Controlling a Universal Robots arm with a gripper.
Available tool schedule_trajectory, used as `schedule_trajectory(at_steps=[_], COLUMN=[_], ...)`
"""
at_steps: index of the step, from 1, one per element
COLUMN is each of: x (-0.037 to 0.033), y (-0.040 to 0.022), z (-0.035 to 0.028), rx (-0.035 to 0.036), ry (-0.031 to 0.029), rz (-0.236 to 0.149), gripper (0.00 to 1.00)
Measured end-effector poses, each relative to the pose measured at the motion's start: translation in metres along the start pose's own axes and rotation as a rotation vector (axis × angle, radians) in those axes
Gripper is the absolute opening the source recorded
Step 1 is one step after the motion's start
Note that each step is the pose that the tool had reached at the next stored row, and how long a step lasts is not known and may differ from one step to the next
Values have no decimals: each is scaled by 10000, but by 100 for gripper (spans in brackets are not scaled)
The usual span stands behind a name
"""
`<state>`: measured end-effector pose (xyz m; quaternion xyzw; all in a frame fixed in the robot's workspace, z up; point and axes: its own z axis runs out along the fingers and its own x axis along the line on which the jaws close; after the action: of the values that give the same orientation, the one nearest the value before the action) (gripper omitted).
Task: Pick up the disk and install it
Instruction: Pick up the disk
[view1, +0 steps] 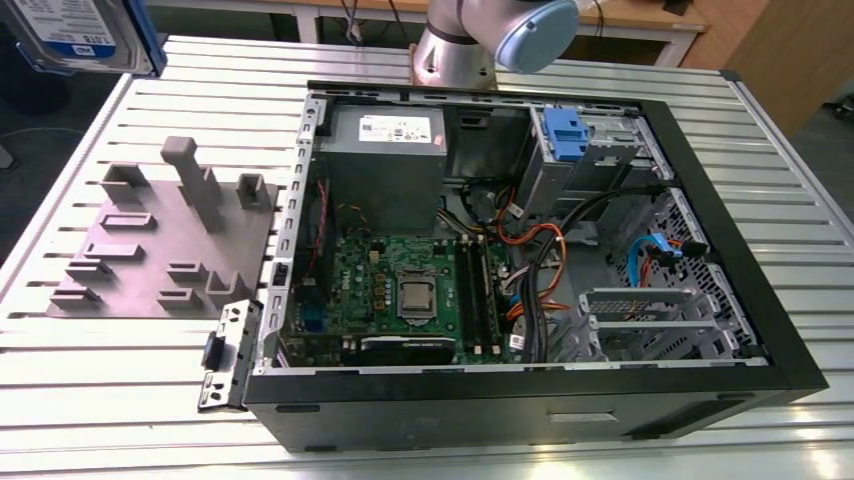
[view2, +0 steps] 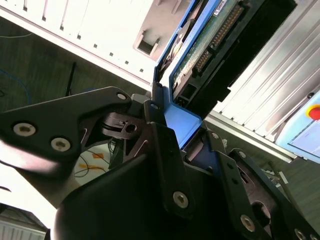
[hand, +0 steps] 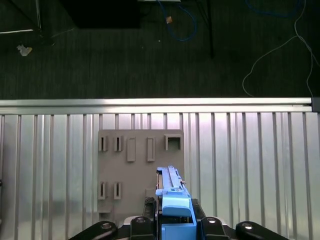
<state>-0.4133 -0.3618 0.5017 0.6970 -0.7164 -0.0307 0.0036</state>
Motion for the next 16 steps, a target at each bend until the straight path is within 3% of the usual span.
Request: schedule_trajectory(at_steps=[9,16], x=[40,44], y=[-88,-242], z=[8,7], rx=[1,2], ry=[14,14], rz=[33,39], gripper=[36,36])
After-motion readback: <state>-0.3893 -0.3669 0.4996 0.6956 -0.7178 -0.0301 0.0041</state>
